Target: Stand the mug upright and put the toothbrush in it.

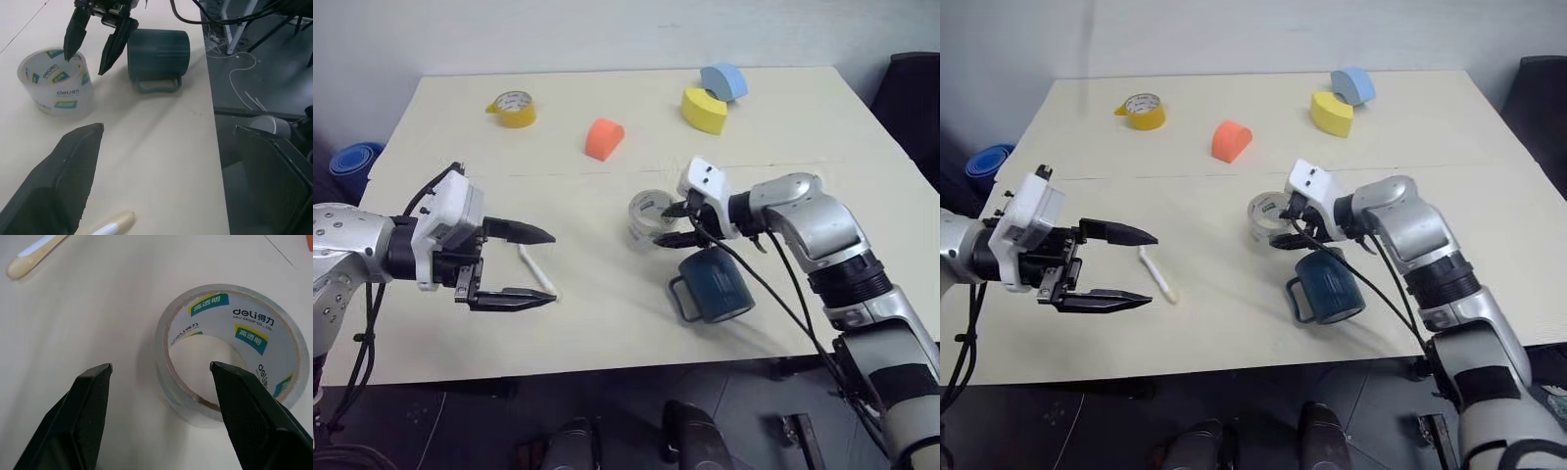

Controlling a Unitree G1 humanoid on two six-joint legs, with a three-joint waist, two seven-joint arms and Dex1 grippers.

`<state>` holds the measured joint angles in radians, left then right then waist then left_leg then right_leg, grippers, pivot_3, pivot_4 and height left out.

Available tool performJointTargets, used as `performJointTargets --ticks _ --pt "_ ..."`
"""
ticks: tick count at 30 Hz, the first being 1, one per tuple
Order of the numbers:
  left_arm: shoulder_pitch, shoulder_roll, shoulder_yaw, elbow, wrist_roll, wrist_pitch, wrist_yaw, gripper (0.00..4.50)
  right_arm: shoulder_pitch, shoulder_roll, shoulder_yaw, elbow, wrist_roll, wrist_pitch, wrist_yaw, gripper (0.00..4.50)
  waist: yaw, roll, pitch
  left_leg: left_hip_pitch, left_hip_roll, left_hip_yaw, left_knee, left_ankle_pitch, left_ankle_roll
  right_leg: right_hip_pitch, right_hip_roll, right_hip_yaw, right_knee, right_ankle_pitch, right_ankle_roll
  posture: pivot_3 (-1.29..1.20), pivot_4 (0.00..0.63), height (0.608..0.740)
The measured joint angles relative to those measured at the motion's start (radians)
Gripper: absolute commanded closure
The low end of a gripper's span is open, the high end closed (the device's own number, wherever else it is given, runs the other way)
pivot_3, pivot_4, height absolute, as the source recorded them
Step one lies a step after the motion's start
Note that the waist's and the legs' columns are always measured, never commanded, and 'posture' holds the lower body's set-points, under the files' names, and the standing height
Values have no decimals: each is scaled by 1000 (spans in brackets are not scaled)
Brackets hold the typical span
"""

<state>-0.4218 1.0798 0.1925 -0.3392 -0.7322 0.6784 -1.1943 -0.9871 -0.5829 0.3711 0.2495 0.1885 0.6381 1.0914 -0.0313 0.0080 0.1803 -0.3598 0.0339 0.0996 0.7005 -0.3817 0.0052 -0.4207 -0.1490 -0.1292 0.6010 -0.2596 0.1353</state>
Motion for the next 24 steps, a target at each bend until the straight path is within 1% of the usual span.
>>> performJointTargets --ticks 5,7,8,15,16,21,24 --pt "-14 -6 -9 5 12 -8 0 0 -50 39 39 89 -63 -69 28 1190 -1 0 0 0 0 0 0 0 0 0 0 0 0 0 0 0 150 740" --pt "-23 -9 -10 7 14 -12 0 0 -67 59 58 131 -92 -100 40 1554 -3 0 0 0 0 0 0 0 0 0 0 0 0 0 0 0 150 740" --pt "-26 -11 -11 7 16 -12 1 0 -78 72 60 162 -109 -118 47 1758 -2 0 0 0 0 0 0 0 0 0 0 0 0 0 0 0 150 740" --pt "-40 -19 -15 8 19 -12 4 0 -126 124 64 273 -171 -202 89 4114 -6 0 0 0 0 0 0 0 0 0 0 0 0 0 0 0 150 740" --pt "-40 -19 -15 8 19 -12 4 0 -131 127 64 277 -177 -209 95 4246 -7 0 0 0 0 -1 0 0 0 0 0 0 0 0 0 0 150 740" --pt "-35 -19 -15 1 18 -8 11 0 -137 129 57 292 -188 -223 112 4247 -7 0 0 0 0 -1 0 0 0 0 0 0 0 0 0 0 150 740" --pt "-36 -37 -16 -2 10 5 14 0 -146 112 44 282 -185 -212 125 4247 -6 0 0 0 0 -1 0 0 0 0 0 0 0 0 0 0 150 740"
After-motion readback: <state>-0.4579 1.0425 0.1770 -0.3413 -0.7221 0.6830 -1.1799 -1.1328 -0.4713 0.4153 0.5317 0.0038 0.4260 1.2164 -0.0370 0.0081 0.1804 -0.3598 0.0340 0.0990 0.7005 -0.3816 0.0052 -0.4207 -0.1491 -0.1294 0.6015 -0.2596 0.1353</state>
